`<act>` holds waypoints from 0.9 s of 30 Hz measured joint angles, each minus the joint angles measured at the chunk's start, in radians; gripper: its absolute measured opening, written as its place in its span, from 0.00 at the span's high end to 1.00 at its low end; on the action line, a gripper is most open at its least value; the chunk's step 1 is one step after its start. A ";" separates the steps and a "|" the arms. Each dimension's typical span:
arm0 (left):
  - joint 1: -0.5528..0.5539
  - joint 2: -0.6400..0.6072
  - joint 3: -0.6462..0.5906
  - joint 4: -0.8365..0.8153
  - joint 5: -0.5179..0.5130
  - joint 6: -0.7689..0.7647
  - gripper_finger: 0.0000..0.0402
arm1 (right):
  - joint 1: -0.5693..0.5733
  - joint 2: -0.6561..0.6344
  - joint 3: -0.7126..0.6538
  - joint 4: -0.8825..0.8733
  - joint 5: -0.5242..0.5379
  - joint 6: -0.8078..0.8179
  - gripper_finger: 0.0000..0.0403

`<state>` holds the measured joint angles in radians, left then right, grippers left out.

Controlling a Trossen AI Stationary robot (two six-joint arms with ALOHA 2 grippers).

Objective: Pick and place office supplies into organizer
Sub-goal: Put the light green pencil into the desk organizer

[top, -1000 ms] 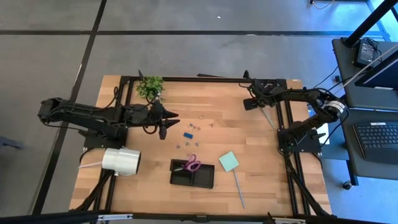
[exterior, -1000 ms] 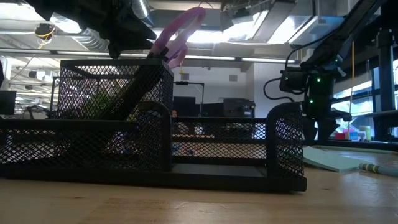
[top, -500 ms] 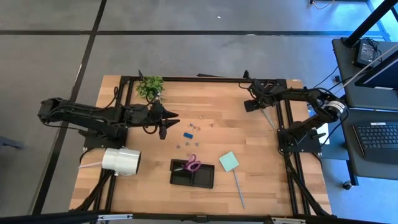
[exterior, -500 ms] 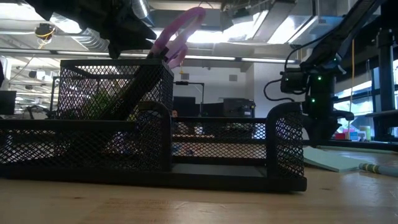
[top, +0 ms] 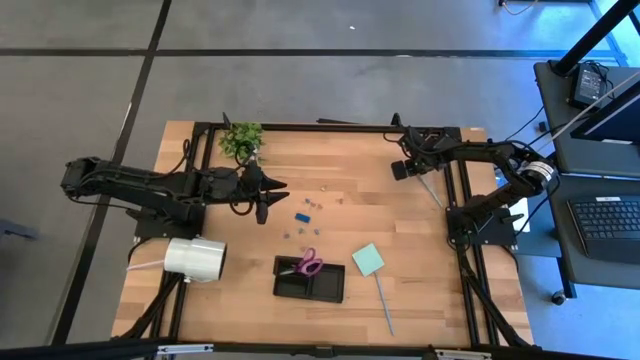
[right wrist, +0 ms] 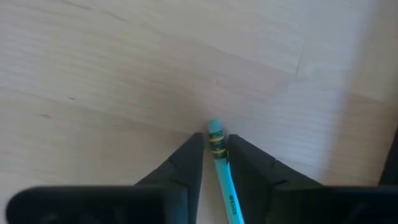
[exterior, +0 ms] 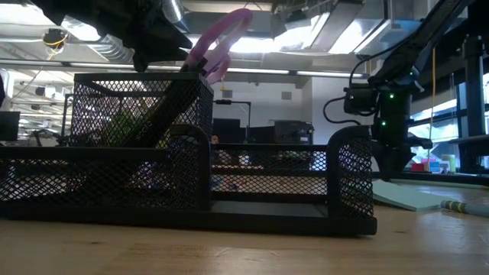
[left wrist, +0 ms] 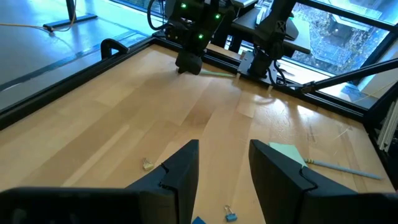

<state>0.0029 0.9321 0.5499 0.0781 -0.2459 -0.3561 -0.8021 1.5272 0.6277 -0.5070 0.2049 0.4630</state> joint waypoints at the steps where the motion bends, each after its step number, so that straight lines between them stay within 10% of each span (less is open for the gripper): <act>1: 0.000 0.000 0.000 0.000 0.000 0.000 0.67 | 0.000 0.000 0.000 0.000 0.002 0.003 0.81; 27: 0.000 0.000 0.000 0.000 0.000 0.002 0.67 | 0.001 0.001 0.000 0.007 0.001 0.001 0.94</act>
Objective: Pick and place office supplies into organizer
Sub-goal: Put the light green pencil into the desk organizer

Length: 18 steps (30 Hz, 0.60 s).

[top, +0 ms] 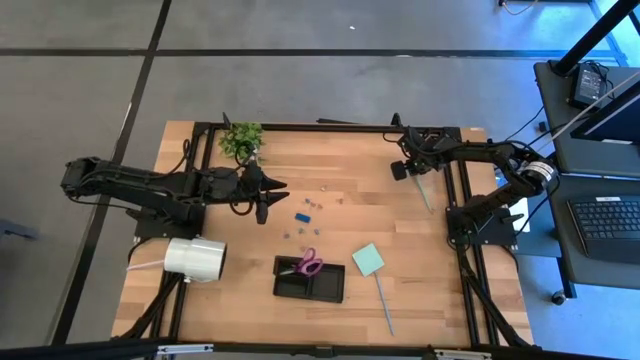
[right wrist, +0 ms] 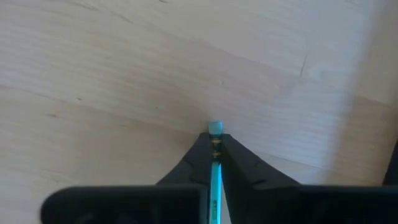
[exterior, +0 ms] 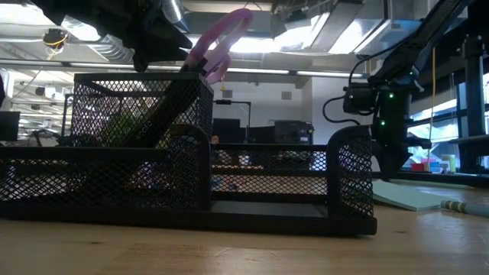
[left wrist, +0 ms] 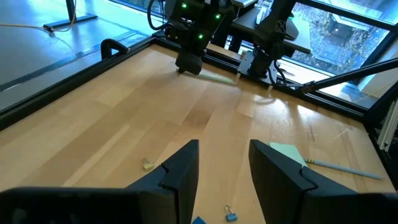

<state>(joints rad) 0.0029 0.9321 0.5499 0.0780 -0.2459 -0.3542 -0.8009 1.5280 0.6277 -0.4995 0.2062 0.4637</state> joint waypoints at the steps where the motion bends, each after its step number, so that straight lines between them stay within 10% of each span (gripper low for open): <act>1: 0.000 0.000 0.000 0.000 0.000 0.000 0.67 | 0.000 0.000 0.000 0.000 0.000 0.000 0.94; 18: 0.000 0.000 0.000 0.000 0.000 0.000 0.67 | 0.000 -0.019 0.109 -0.065 -0.171 -0.034 0.97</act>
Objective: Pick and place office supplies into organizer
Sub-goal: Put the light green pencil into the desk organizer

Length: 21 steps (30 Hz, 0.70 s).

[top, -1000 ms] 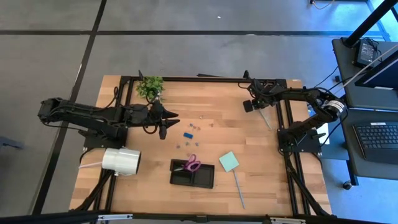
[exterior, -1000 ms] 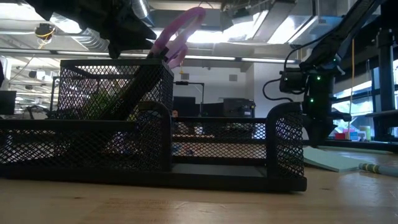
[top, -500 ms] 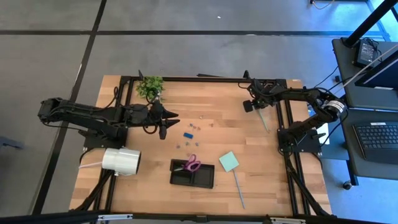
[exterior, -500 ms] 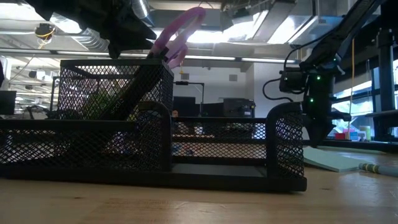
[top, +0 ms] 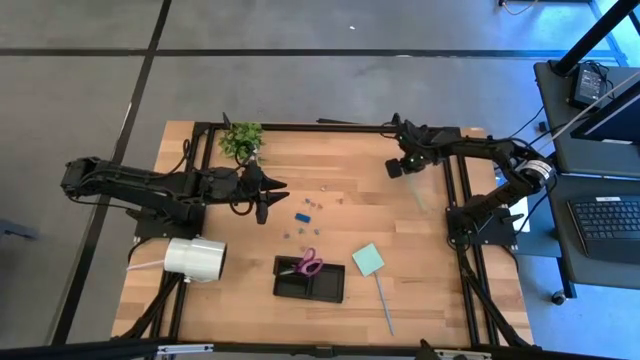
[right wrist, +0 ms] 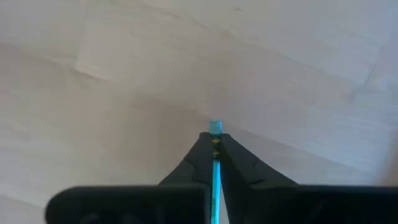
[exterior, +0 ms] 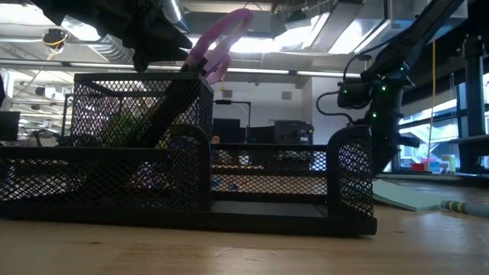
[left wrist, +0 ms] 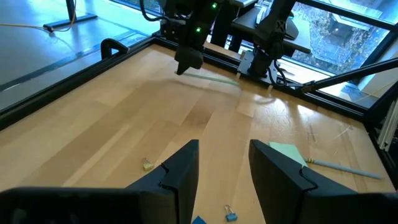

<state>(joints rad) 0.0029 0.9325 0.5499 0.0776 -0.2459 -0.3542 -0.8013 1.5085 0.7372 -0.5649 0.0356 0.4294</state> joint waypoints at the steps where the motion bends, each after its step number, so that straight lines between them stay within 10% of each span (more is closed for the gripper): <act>1: 0.000 0.000 0.000 0.000 0.000 0.000 0.67 | -0.001 0.000 0.006 -0.002 -0.017 -0.003 0.97; 9: 0.000 0.000 0.000 0.000 0.002 -0.027 0.67 | 0.021 -0.002 0.072 0.035 -0.245 -0.007 0.97; 21: 0.000 0.000 0.000 0.034 -0.008 -0.098 0.67 | 0.213 -0.004 0.383 0.213 -0.277 -0.015 0.97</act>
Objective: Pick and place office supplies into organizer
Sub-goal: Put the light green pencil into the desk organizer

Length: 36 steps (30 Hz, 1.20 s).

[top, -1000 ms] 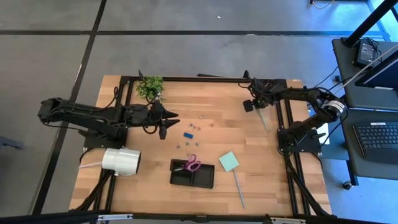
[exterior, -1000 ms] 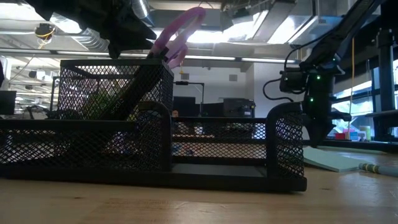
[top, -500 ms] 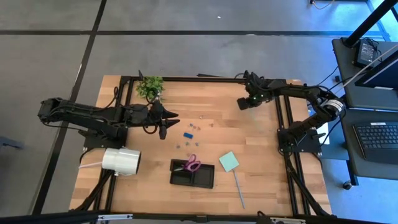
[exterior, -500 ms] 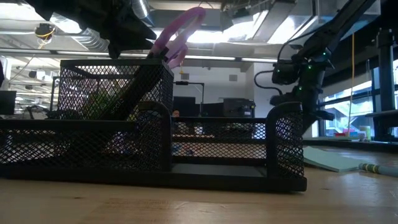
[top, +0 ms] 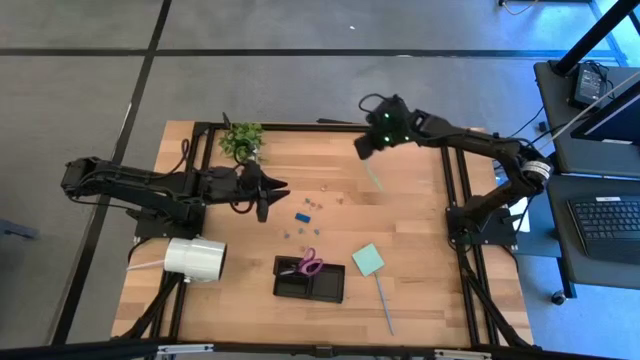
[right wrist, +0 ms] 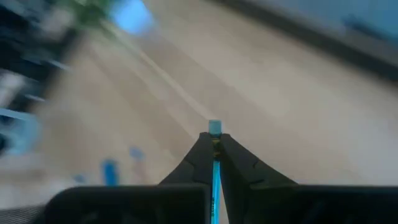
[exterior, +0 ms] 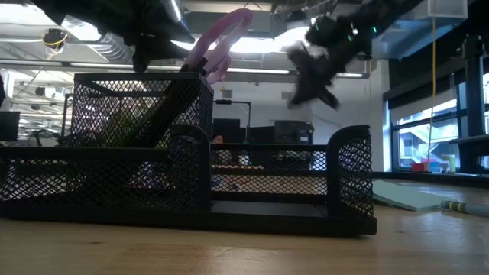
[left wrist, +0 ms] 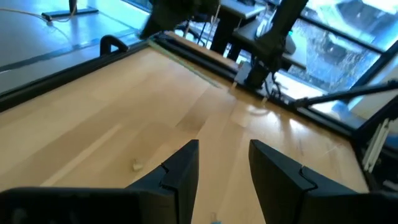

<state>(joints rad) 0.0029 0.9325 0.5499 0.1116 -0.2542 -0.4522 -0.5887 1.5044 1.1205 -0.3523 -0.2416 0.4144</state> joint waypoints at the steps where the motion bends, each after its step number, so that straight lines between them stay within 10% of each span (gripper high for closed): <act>1: 0.000 0.000 0.000 0.008 -0.008 -0.005 0.67 | 0.022 0.000 0.033 0.022 0.002 -0.002 0.97; 20: 0.000 0.001 -0.001 0.313 -0.076 0.151 0.62 | 0.433 -0.002 0.249 0.454 0.204 -0.190 0.97; 36: 0.000 0.128 -0.001 0.533 0.036 0.149 0.53 | 0.524 0.046 0.249 0.569 0.259 -0.214 0.97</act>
<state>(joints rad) 0.0029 1.0607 0.5491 0.6442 -0.2181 -0.3031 -0.0650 1.5502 1.3691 0.2166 0.0177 0.2004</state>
